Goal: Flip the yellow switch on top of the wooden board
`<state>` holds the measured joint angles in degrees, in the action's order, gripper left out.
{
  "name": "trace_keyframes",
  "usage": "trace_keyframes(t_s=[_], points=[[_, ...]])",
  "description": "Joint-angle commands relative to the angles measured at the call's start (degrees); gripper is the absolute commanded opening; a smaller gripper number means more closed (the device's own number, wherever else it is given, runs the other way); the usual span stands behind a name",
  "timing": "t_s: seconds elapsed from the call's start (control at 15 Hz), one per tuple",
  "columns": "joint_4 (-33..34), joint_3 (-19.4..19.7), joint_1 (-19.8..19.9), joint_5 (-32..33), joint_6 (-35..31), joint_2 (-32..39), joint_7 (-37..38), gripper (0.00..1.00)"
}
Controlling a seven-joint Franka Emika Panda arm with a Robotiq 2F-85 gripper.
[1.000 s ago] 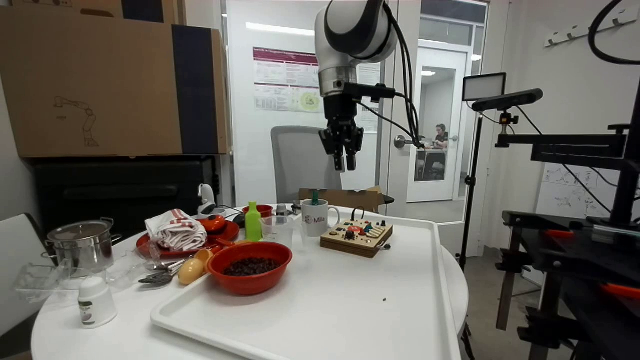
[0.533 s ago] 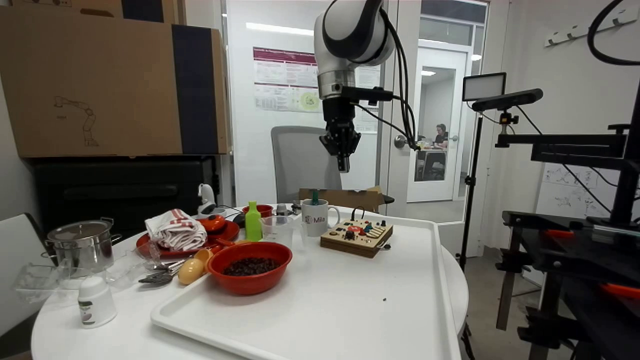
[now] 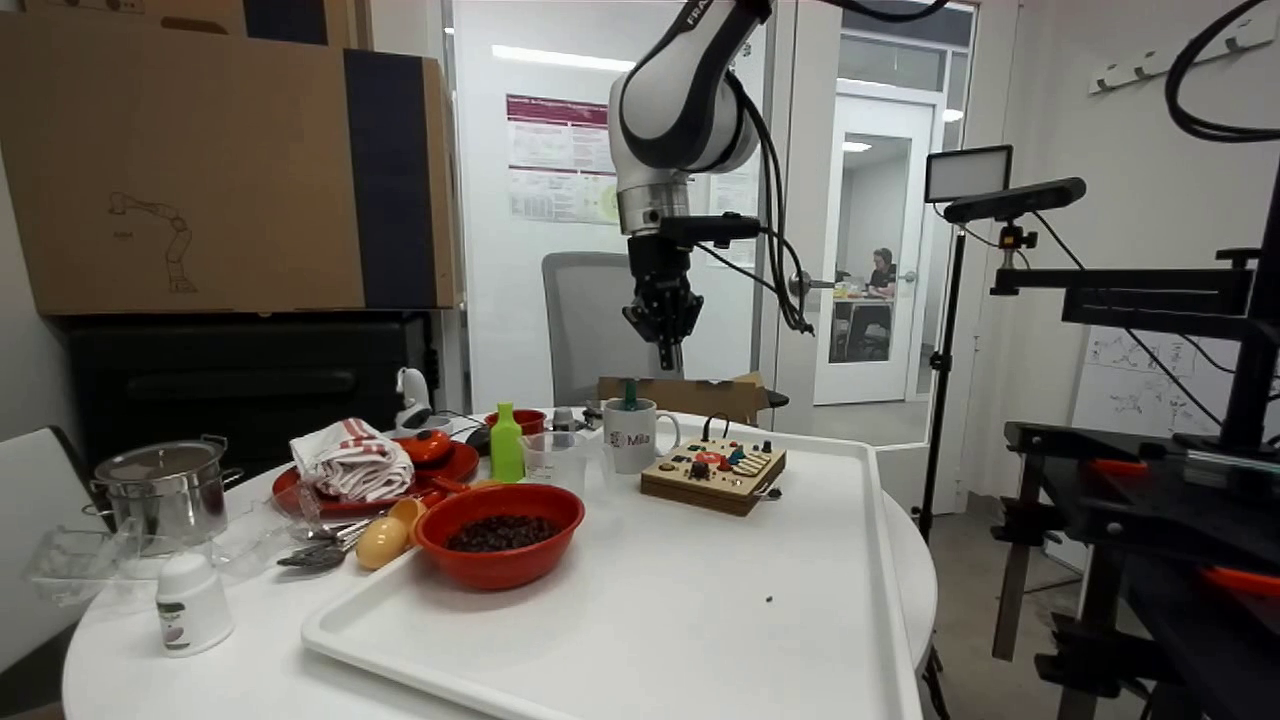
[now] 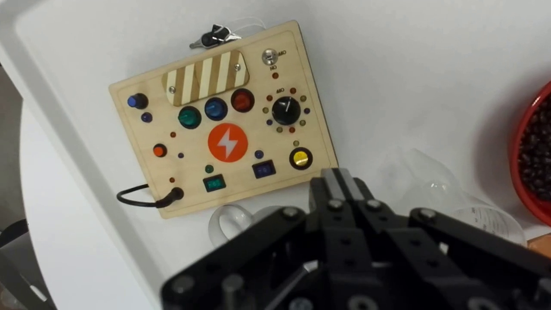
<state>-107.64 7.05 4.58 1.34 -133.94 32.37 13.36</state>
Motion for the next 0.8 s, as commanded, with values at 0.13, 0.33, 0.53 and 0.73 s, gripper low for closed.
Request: trace_keyframes(t_s=[0.13,0.33,0.53,0.73], points=[[1.6,0.4,-0.3,-0.3,0.1,1.7,-0.2,0.01],[1.4,0.4,-0.5,0.2,-0.6,1.8,-0.5,0.00],[2.8,-0.4,0.3,-1.2,-0.1,4.0,-1.3,0.00],[3.7,-0.7,0.9,-1.8,-0.7,6.4,-1.9,0.00]])
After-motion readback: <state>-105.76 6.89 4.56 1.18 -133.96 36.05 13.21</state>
